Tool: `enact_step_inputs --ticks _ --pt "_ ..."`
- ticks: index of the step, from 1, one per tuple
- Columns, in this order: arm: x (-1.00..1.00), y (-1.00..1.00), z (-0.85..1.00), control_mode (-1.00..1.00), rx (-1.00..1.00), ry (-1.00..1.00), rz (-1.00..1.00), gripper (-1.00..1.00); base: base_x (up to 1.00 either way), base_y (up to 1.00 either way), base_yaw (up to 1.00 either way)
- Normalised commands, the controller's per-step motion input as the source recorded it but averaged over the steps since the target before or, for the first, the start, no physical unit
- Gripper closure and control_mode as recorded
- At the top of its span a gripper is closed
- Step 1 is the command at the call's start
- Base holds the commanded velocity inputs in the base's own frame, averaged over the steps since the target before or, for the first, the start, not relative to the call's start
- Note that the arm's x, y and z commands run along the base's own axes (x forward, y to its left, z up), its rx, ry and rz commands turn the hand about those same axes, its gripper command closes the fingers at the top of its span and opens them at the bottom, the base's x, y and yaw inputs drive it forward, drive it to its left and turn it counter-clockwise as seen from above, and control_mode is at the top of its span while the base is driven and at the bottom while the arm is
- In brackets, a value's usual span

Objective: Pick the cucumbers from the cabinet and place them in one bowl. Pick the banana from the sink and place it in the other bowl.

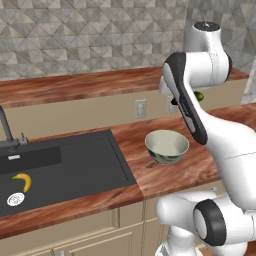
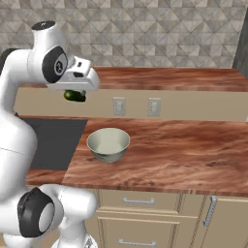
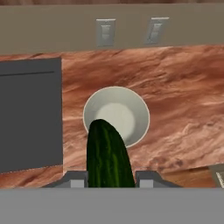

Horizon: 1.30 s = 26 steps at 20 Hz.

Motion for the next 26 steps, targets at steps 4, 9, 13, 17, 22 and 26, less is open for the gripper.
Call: enact_step_inputs --ticks 4,9,13,17,22,26 --pt "0.47 -0.38 -0.86 -1.00 0.06 -0.17 0.08 1.00 0.00 0.00 0.00" --pt "0.27 -0.19 -0.78 -1.00 0.03 -0.17 0.08 1.00 0.00 0.00 0.00" --pt "0.59 0.02 -0.75 -1.00 -0.07 0.11 0.21 1.00 0.00 0.00 0.00" --pt "0.44 0.00 -0.49 -1.00 -0.18 0.29 0.23 1.00 0.00 0.00 0.00" --pt "0.11 -0.01 -0.47 -1.00 -0.14 0.22 0.15 1.00 0.00 0.00 0.00" --pt "0.06 -0.18 -0.37 -1.00 0.12 -0.02 0.03 1.00 0.00 0.00 0.00"
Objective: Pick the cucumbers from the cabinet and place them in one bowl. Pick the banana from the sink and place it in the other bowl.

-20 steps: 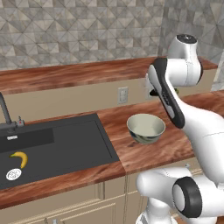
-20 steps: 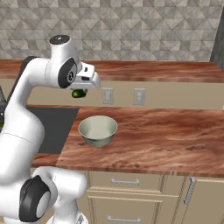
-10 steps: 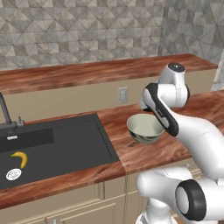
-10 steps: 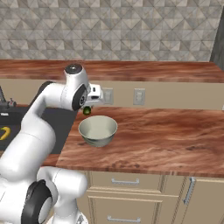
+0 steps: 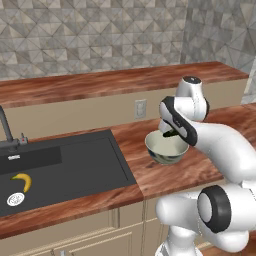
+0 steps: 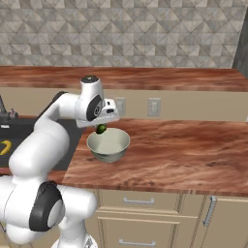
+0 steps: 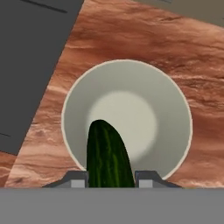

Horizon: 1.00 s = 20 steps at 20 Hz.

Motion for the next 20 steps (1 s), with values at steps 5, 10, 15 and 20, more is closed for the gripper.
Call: enact_step_inputs --ticks 5,10,15,20 --pt "0.19 -0.10 -0.37 -1.00 0.15 -0.06 0.02 1.00 0.00 0.00 0.00" --pt "0.24 0.02 -0.24 -1.00 -0.07 0.00 0.01 1.00 0.00 0.00 0.00" --pt "0.23 0.02 -0.26 -1.00 -0.11 0.03 0.02 1.00 0.00 0.00 0.00" --pt "0.45 0.09 -0.32 -1.00 0.07 0.00 0.19 1.00 0.00 0.00 0.00"
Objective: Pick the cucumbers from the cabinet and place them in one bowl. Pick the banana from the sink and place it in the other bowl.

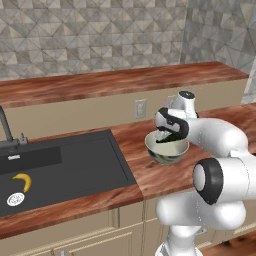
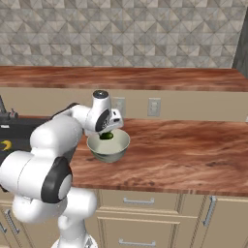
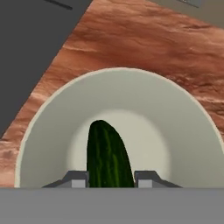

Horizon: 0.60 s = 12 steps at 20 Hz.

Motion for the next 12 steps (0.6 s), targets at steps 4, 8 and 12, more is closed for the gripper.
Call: enact_step_inputs --ticks 4,8,12 --pt "0.36 0.15 -0.38 -1.00 0.07 0.04 0.22 1.00 0.00 0.00 0.00" --pt "0.27 0.01 -0.33 -1.00 0.06 0.03 0.21 -1.00 0.00 0.00 0.00" --pt "0.31 -0.01 -0.23 -1.00 0.09 0.00 0.21 -1.00 0.00 0.00 0.00"
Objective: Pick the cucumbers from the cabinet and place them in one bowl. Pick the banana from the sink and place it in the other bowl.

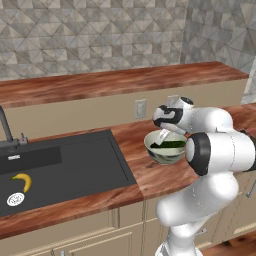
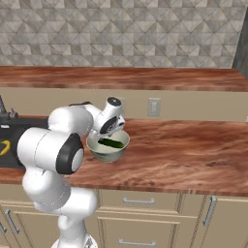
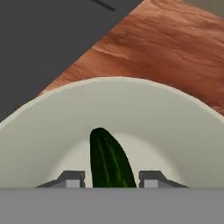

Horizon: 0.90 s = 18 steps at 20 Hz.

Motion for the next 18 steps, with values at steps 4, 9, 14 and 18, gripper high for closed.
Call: enact_step_inputs --ticks 4,9,14,18 --pt "0.32 -0.04 -0.14 -1.00 0.08 0.00 0.19 -1.00 0.00 0.00 0.00" --pt "0.10 -0.02 0.04 -1.00 -0.01 0.03 0.11 -1.00 0.00 0.00 0.00" --pt "-0.10 0.00 0.62 -1.00 -0.11 0.11 0.02 -1.00 0.00 0.00 0.00" --pt "-0.41 -0.02 0.71 -1.00 -0.06 0.05 -0.01 -1.00 0.00 0.00 0.00"
